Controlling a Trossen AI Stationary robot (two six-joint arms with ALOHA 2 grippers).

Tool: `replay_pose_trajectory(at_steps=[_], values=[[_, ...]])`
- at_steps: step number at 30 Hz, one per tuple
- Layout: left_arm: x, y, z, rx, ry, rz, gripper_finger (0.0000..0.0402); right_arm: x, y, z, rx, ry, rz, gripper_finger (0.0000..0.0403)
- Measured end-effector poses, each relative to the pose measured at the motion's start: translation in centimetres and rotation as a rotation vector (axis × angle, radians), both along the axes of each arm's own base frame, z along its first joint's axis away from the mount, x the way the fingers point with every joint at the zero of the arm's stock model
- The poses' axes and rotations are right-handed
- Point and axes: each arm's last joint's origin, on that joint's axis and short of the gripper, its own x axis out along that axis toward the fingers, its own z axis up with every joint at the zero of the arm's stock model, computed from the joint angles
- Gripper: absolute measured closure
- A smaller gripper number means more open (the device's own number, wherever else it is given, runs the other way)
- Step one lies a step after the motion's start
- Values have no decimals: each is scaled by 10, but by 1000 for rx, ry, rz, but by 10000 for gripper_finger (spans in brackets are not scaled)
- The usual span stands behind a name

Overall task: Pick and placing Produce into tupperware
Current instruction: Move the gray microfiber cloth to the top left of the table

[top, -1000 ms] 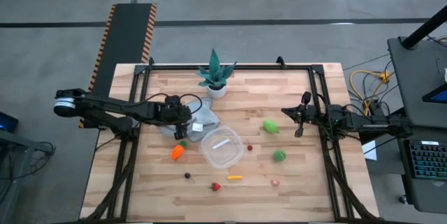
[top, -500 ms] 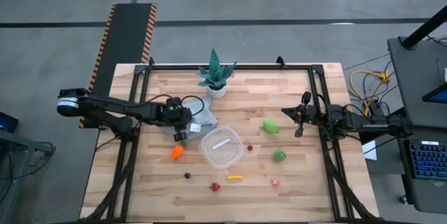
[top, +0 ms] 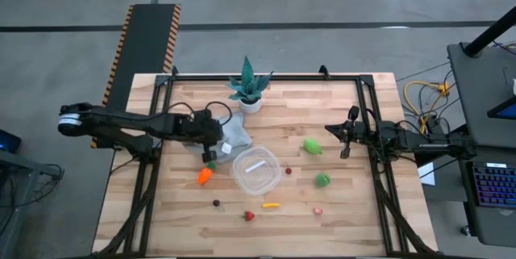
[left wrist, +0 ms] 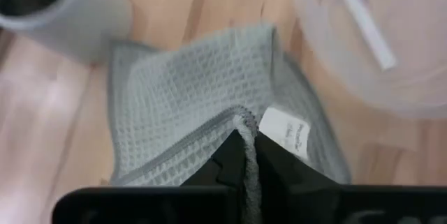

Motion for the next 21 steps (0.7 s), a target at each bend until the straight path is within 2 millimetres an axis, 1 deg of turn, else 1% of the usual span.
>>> replay_pose_trajectory(at_steps=[3, 10, 15, 17, 21], values=[[-4, 0, 17, 8, -36, -8, 400, 0, 0, 0, 0, -1, 0, 394], [-21, -1, 67, 37, -175, -32, 401, 0, 0, 0, 0, -1, -1, 394], [-36, -1, 103, 77, -310, -52, 401, 0, 0, 0, 0, 1, 0, 394], [-40, -1, 117, 105, -374, -63, 401, 0, 0, 0, 1, -1, 0, 394], [-45, -1, 141, 164, -478, -94, 401, 0, 0, 0, 1, -1, 0, 394]])
